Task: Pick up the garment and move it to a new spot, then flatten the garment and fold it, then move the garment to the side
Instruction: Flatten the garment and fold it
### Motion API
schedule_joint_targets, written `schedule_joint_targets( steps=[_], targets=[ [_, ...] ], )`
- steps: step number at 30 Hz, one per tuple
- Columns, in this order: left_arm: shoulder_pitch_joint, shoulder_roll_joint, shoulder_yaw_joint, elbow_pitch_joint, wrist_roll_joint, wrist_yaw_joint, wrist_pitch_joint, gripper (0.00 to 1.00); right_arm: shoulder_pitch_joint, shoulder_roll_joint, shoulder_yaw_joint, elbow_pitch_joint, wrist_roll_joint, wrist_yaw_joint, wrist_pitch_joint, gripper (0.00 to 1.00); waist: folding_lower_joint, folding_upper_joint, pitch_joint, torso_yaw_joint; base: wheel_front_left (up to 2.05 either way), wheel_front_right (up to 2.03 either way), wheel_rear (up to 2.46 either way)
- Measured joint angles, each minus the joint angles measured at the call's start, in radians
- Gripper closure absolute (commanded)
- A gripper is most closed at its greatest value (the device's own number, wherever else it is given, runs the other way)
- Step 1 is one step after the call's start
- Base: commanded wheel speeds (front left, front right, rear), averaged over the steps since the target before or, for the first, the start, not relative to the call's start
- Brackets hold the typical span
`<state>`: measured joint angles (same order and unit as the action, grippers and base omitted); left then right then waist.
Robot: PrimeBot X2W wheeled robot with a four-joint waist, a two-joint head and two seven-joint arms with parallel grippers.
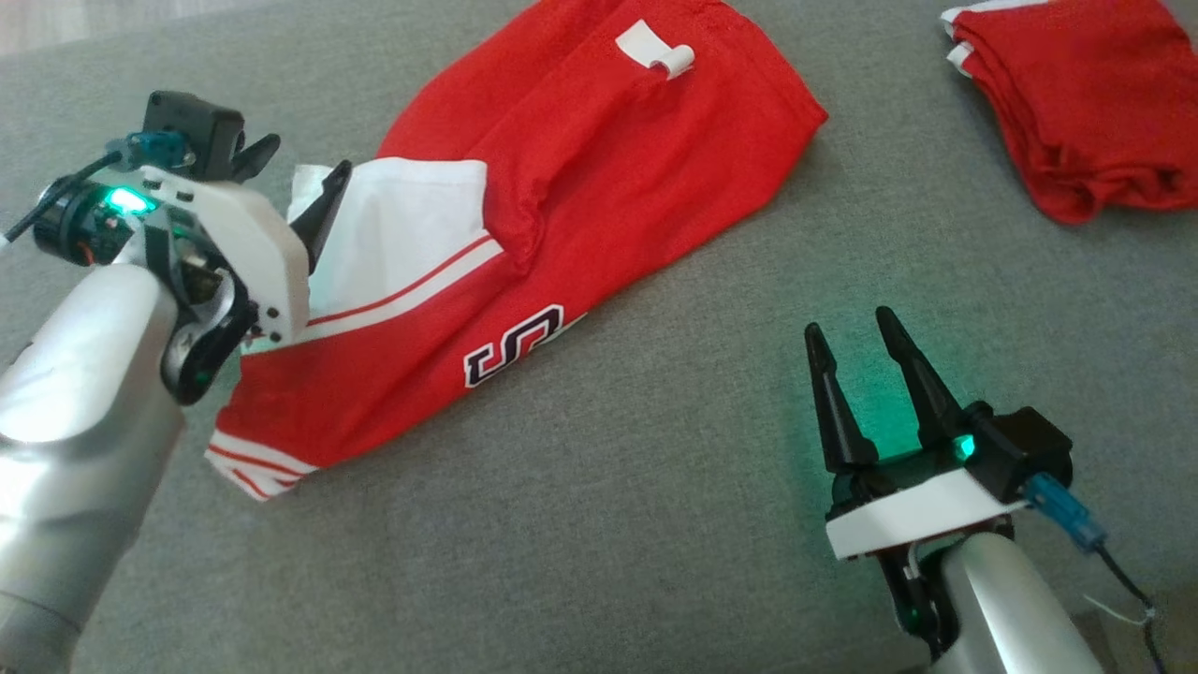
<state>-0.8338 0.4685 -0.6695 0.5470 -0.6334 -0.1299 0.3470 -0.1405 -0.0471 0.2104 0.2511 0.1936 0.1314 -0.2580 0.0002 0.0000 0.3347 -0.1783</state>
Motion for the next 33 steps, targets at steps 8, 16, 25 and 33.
schedule_joint_targets(
  steps=[8, 16, 25, 33],
  targets=[
    [-0.029, 0.035, -0.092, 0.104, -0.039, -0.002, 0.017, 0.00, -0.018, 0.000, 0.004, 0.000, 0.000, 0.000, 0.000, 0.00, -0.0001, 0.0000, 0.020, -0.020, 0.00, 0.00, 0.00],
    [-0.053, 0.050, -0.109, 0.199, -0.036, -0.002, -0.041, 0.00, -0.018, 0.000, 0.018, 0.000, 0.010, 0.000, 0.000, 0.00, -0.0002, 0.0000, 0.025, -0.040, 0.00, 0.00, 0.00],
    [-0.108, 0.040, -0.177, 0.225, -0.090, -0.002, -0.052, 0.00, -0.040, 0.000, 0.030, 0.000, 0.011, 0.000, 0.000, 0.00, -0.0002, 0.0000, 0.050, -0.065, 0.00, 0.00, 0.00],
    [-0.144, 0.052, -0.257, 0.201, -0.135, -0.002, -0.050, 1.00, -0.040, 0.000, 0.025, 0.000, 0.016, 0.000, 0.000, 0.00, -0.0002, 0.0000, 0.064, -0.066, 0.00, 0.00, 0.00]
  ],
)
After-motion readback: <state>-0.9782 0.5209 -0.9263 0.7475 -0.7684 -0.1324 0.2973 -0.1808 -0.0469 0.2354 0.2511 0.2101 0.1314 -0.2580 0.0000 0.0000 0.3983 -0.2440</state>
